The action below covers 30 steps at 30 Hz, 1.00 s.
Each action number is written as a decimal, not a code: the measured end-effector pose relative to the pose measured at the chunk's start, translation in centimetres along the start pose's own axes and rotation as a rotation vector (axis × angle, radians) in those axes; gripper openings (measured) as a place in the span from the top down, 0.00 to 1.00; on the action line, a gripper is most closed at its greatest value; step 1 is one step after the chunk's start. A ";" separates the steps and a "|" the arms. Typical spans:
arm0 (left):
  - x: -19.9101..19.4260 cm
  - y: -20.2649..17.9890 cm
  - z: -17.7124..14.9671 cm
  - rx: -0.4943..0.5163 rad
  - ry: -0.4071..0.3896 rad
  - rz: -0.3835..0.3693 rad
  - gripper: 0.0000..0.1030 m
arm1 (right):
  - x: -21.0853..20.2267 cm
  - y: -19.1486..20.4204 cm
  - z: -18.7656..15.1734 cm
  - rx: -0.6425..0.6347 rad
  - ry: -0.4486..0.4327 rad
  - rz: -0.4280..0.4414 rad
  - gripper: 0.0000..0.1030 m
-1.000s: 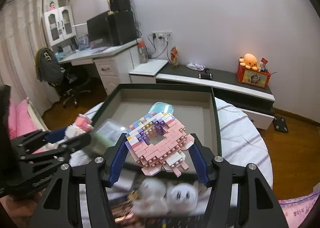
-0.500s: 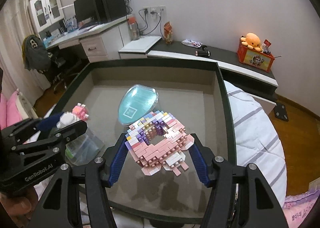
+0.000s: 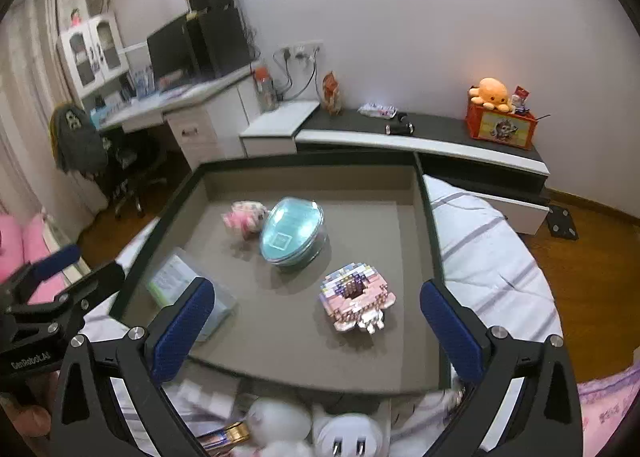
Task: Organize rigid objects
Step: 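Lower both block figures into the green box and open both grippers, then grasp the glass bottle with the left gripper while the right grasps the white plug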
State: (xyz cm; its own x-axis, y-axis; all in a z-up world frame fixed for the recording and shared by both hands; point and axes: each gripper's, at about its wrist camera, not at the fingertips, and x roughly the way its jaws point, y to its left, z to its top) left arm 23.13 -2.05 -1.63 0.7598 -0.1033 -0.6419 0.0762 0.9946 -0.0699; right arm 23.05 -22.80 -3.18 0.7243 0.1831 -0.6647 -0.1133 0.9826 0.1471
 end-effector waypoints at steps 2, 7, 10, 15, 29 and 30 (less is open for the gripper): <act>-1.2 0.4 -0.6 -0.002 -0.005 0.005 0.00 | -1.6 0.3 -0.4 0.009 -0.027 0.003 0.00; -3.9 0.8 -2.2 -0.013 -0.001 0.014 0.00 | -5.6 0.8 -2.1 0.026 -0.073 -0.004 0.00; -5.6 1.0 -3.5 -0.021 -0.007 0.010 0.00 | -7.6 1.0 -3.8 0.034 -0.080 -0.011 0.00; -7.1 1.1 -5.5 -0.031 -0.004 0.011 0.00 | -10.3 0.1 -6.9 0.065 -0.079 -0.027 0.00; -8.4 -0.7 -11.1 -0.006 0.063 -0.018 0.00 | -12.2 -1.9 -14.3 0.144 -0.001 -0.064 0.00; -8.5 -0.7 -11.3 -0.004 0.064 -0.018 0.00 | -12.3 -1.8 -14.2 0.139 -0.002 -0.064 0.00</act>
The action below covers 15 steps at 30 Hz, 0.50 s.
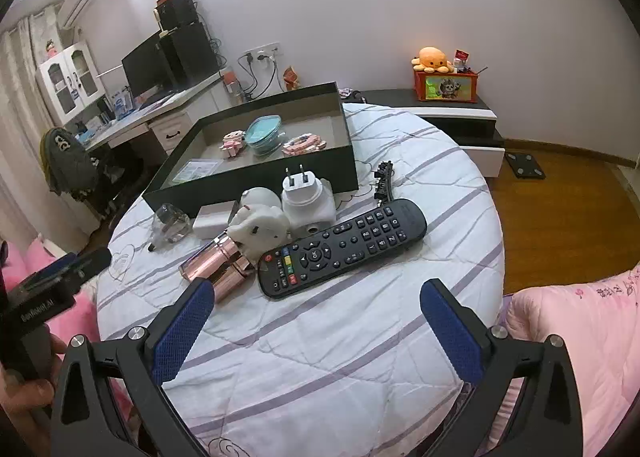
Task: Organize rigid objects
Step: 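Grasp the glass bottle with the left gripper while the right grasps the white plug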
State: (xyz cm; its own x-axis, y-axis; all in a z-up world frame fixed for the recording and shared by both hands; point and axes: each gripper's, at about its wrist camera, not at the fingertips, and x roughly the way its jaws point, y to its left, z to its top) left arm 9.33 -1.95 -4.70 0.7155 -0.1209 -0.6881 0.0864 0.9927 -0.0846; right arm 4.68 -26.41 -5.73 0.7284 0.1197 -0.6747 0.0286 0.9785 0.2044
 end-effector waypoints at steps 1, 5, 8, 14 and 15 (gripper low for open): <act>0.0 -0.1 0.0 0.000 -0.001 0.000 0.00 | 0.0 0.1 0.1 -0.006 -0.002 -0.001 0.00; -0.6 0.1 0.0 0.001 -0.012 0.002 0.00 | -0.1 0.7 0.1 -0.019 -0.006 0.005 0.00; -0.6 0.2 0.1 0.002 -0.013 0.004 0.00 | 0.0 1.2 0.1 -0.029 -0.007 0.007 0.00; 0.2 0.5 0.3 0.004 -0.003 0.019 0.00 | 0.5 1.5 0.4 -0.041 0.001 0.005 0.00; 0.5 0.6 0.4 0.004 -0.001 0.022 0.00 | 0.7 1.5 0.5 -0.041 0.004 0.002 0.00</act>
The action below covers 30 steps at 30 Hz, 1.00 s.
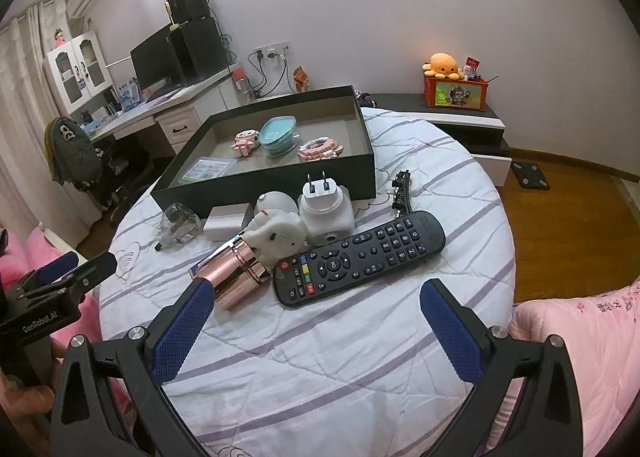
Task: Organize rigid objects
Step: 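Grasp the glass bottle with the left gripper while the right grasps the white plug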
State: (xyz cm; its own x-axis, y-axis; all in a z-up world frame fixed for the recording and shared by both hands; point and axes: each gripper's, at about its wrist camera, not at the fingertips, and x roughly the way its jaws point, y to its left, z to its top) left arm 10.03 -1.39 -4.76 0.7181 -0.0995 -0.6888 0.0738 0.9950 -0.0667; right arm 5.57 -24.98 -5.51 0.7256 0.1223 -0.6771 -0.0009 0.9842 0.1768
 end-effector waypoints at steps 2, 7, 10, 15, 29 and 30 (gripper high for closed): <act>0.5 0.2 0.3 0.003 0.002 0.006 0.00 | 0.4 -0.1 0.3 0.001 0.008 -0.006 0.00; 3.0 0.5 1.3 0.026 0.024 0.024 0.00 | 2.2 -0.5 1.6 0.003 0.031 -0.021 0.00; 4.8 0.5 1.9 0.052 0.039 0.027 0.00 | 3.6 -0.8 2.6 0.004 0.048 -0.032 0.00; 8.3 0.1 2.3 0.107 0.080 0.027 0.00 | 6.6 -0.9 4.2 -0.001 0.085 -0.043 0.01; 13.3 -0.2 3.0 0.128 0.175 -0.087 0.01 | 12.6 -2.2 5.9 -0.006 0.209 -0.004 0.31; 13.4 -0.2 2.9 0.125 0.181 -0.102 0.02 | 12.9 -2.2 5.8 -0.008 0.216 0.002 0.32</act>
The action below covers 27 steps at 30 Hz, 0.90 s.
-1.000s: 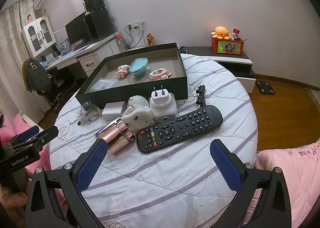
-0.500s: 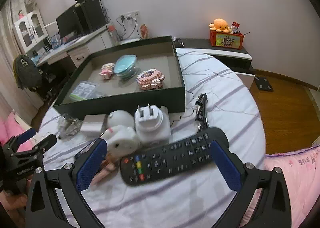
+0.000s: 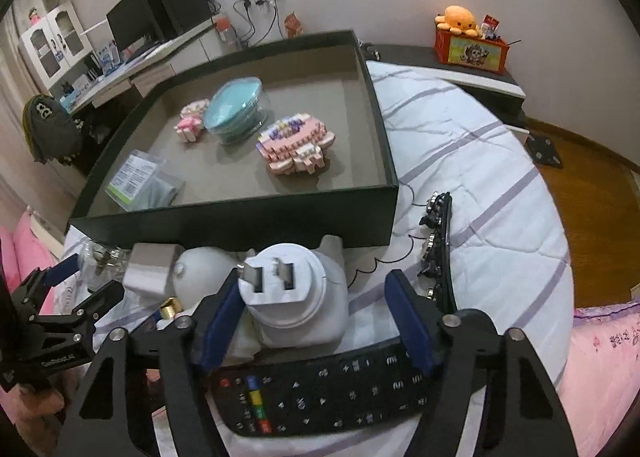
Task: Organize rigid objects
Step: 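Grasp the glass bottle with the left gripper while the right grasps the white plug, then carry the glass bottle and white plug into the green box and open both grippers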
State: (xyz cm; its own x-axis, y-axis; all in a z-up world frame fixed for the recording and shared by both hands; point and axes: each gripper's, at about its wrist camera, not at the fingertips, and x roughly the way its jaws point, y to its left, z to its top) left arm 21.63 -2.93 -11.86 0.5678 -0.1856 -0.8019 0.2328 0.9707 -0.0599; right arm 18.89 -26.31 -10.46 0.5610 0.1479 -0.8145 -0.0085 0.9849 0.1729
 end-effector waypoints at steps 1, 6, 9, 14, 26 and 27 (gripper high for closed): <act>0.1 -0.1 0.0 0.000 0.005 -0.010 0.04 | 0.2 0.1 0.0 -0.005 0.005 0.003 0.32; 0.4 -0.9 0.4 0.017 0.013 -0.035 0.24 | 1.2 0.2 0.1 -0.033 0.014 0.003 0.42; 0.3 -0.7 0.5 -0.007 0.010 -0.081 0.34 | 1.2 0.0 0.0 -0.038 0.003 0.011 0.46; -0.3 0.3 0.3 -0.055 0.000 -0.110 0.48 | 0.4 0.0 -0.5 -0.041 -0.024 0.019 0.46; -3.0 0.4 -0.9 -0.074 -0.042 -0.098 0.48 | -2.8 0.0 -0.8 -0.041 -0.082 0.029 0.46; -3.3 0.4 -0.9 -0.073 -0.047 -0.098 0.48 | -3.2 0.0 -0.8 -0.039 -0.088 0.035 0.46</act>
State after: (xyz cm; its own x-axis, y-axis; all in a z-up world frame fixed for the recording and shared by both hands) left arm 19.15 -1.82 -9.71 0.5816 -0.2858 -0.7616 0.2320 0.9557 -0.1814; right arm 16.43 -26.70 -8.30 0.6299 0.1757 -0.7565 -0.0607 0.9822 0.1776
